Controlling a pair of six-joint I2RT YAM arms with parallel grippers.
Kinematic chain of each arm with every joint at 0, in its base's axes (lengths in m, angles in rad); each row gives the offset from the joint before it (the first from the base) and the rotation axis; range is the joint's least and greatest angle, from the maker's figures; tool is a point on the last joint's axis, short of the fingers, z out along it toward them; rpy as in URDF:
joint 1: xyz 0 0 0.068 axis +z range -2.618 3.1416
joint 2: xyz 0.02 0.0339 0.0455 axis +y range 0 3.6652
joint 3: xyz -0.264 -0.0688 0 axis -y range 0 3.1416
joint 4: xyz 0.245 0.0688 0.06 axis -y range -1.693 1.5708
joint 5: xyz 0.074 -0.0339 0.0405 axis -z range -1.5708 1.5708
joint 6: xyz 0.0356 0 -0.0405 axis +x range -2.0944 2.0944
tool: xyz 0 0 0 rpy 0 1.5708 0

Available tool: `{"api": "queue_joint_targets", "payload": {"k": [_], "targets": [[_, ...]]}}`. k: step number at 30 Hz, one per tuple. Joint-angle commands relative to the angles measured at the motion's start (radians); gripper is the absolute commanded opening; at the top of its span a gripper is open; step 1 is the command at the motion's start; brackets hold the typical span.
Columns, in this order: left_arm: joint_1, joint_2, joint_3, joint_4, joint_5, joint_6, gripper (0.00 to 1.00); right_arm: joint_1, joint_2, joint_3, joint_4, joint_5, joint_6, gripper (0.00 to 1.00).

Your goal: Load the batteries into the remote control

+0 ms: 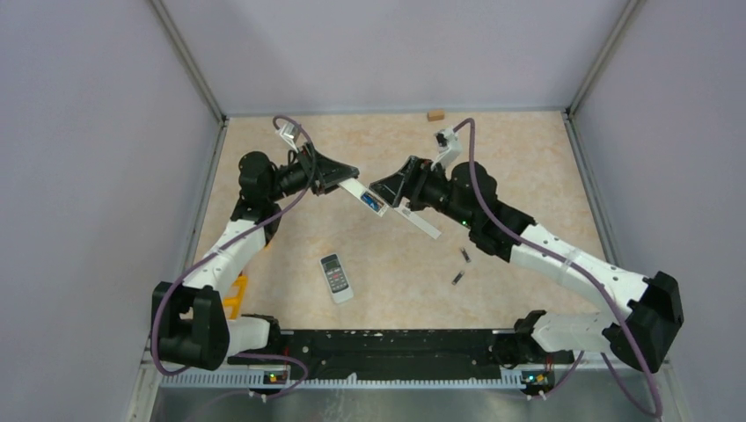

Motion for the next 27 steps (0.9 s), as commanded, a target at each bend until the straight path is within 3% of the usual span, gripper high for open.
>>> {"api": "queue_joint_targets", "payload": {"k": [1, 10, 27], "targets": [[0.005, -0.021, -0.003, 0.071, -0.025, 0.044, 0.00, -0.026, 0.047, -0.086, 0.156, -0.146, 0.308, 0.77], [0.004, -0.039, -0.013, 0.057, -0.038, 0.076, 0.00, -0.034, 0.109, -0.133, 0.358, -0.223, 0.448, 0.79], [0.004, -0.096, -0.030, 0.000, -0.040, 0.201, 0.00, -0.038, 0.164, -0.161, 0.454, -0.249, 0.484, 0.80]]}}
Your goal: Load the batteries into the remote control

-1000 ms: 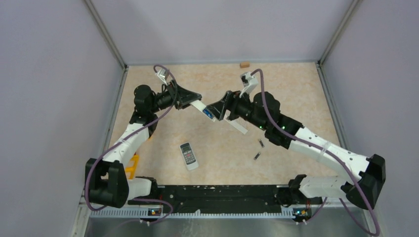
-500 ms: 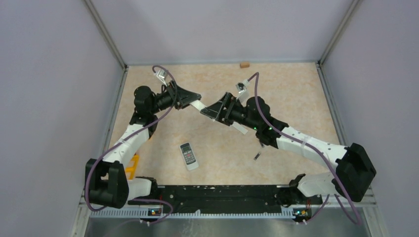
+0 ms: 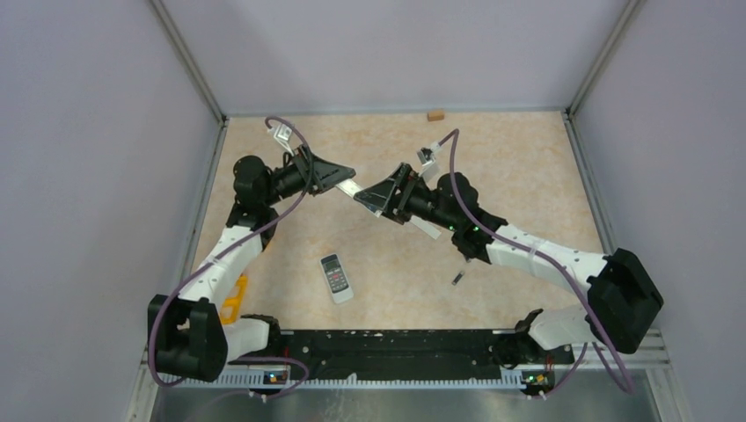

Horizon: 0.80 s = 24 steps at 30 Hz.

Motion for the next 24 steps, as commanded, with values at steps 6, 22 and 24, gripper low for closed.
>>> {"api": "queue_joint_targets", "payload": {"k": [6, 22, 24], "targets": [[-0.002, -0.065, -0.010, -0.034, -0.007, 0.123, 0.00, -0.004, 0.043, -0.002, 0.129, -0.036, 0.030, 0.78], [-0.002, -0.072, 0.010, -0.083, -0.002, 0.125, 0.00, -0.007, 0.070, -0.028, 0.180, -0.050, 0.070, 0.51], [-0.002, -0.071, 0.015, -0.084, 0.000, 0.108, 0.00, -0.006, 0.071, -0.032, 0.187, -0.051, 0.073, 0.47]]}}
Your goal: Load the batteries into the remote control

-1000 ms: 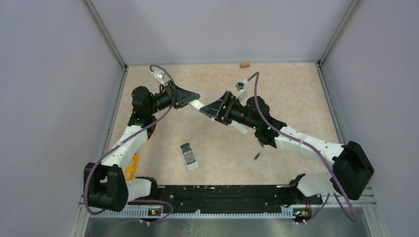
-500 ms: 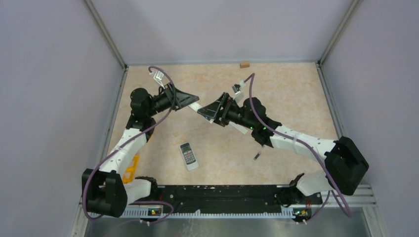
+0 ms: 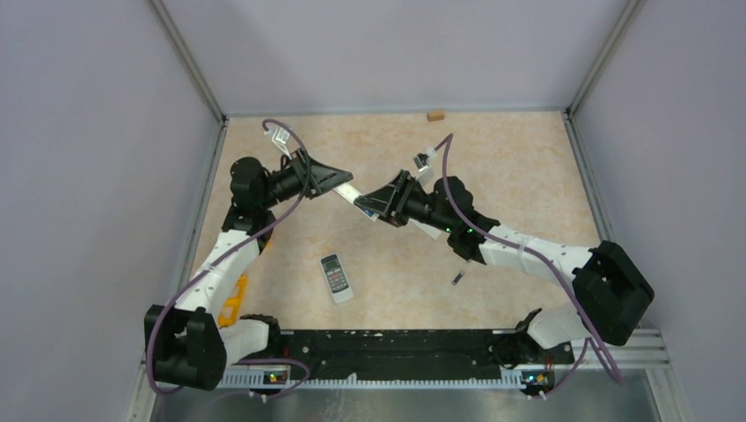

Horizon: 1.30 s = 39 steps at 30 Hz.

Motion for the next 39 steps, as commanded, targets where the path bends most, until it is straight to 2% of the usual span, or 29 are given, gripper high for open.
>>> {"api": "queue_joint_targets", "payload": {"k": [1, 7, 8, 9, 11, 12, 15, 20, 24, 27, 30, 33, 36, 39], "targets": [[-0.008, -0.016, 0.027, 0.016, 0.008, -0.002, 0.00, 0.000, 0.007, 0.005, 0.094, -0.011, 0.017, 0.45], [-0.007, -0.003, 0.050, 0.016, 0.040, -0.076, 0.00, -0.002, 0.006, -0.026, 0.181, -0.009, -0.005, 0.37], [-0.006, -0.003, 0.052, 0.016, 0.042, -0.083, 0.00, -0.002, 0.003, -0.033, 0.197, -0.006, -0.014, 0.39], [-0.007, -0.002, 0.055, 0.019, 0.044, -0.086, 0.00, -0.003, -0.001, -0.041, 0.210, -0.002, -0.021, 0.46], [-0.006, 0.000, 0.056, 0.023, 0.043, -0.083, 0.00, -0.007, -0.020, -0.061, 0.232, 0.005, -0.033, 0.65], [-0.005, 0.000, 0.056, 0.020, 0.040, -0.076, 0.00, -0.011, -0.031, -0.073, 0.247, 0.006, -0.042, 0.72], [-0.002, 0.007, 0.052, 0.016, 0.036, -0.055, 0.00, -0.032, -0.072, -0.098, 0.266, 0.002, -0.067, 0.78], [0.013, 0.026, 0.043, 0.015, 0.031, -0.037, 0.00, -0.074, -0.157, -0.133, 0.239, -0.003, -0.157, 0.79], [0.022, 0.034, 0.041, -0.043, 0.007, 0.008, 0.00, -0.115, -0.259, -0.143, 0.090, 0.035, -0.313, 0.76], [0.017, 0.048, 0.039, -0.136, -0.058, 0.050, 0.00, -0.119, -0.292, -0.087, -0.120, 0.062, -0.541, 0.76], [-0.017, 0.091, 0.026, -0.172, -0.132, 0.057, 0.00, -0.118, -0.281, -0.009, -0.359, 0.124, -0.696, 0.76], [-0.095, 0.144, 0.004, -0.159, -0.228, 0.074, 0.00, -0.119, -0.267, 0.027, -0.508, 0.221, -0.790, 0.76], [-0.159, 0.216, -0.040, -0.083, -0.287, 0.063, 0.00, -0.130, -0.230, 0.043, -0.605, 0.351, -0.811, 0.75], [-0.215, 0.296, -0.091, 0.041, -0.331, 0.032, 0.00, -0.189, -0.165, 0.047, -0.673, 0.364, -0.789, 0.73]]}}
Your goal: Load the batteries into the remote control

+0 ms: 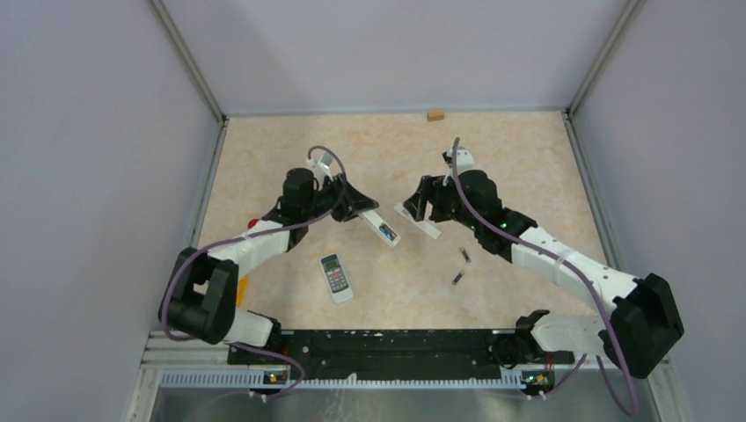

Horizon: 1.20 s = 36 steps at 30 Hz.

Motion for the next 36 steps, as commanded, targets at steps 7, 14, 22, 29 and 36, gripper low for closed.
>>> {"api": "queue_joint_targets", "payload": {"k": [7, 14, 22, 29, 36], "targets": [[-0.172, 0.249, -0.085, 0.338, -0.183, -0.082, 0.00, -0.125, 0.238, 0.084, -0.232, 0.067, -0.128, 0.69], [-0.271, 0.326, -0.101, 0.377, -0.333, -0.108, 0.03, -0.129, 0.328, 0.105, -0.218, 0.057, -0.114, 0.68], [-0.326, 0.368, -0.141, 0.405, -0.435, -0.100, 0.22, -0.131, 0.378, 0.110, -0.187, 0.045, -0.132, 0.68], [-0.328, 0.303, -0.217, 0.357, -0.497, -0.088, 0.46, -0.132, 0.412, 0.122, -0.164, 0.015, -0.155, 0.69], [-0.328, 0.264, -0.259, 0.315, -0.522, -0.104, 0.64, -0.132, 0.471, 0.159, -0.140, -0.036, -0.196, 0.69]]}}
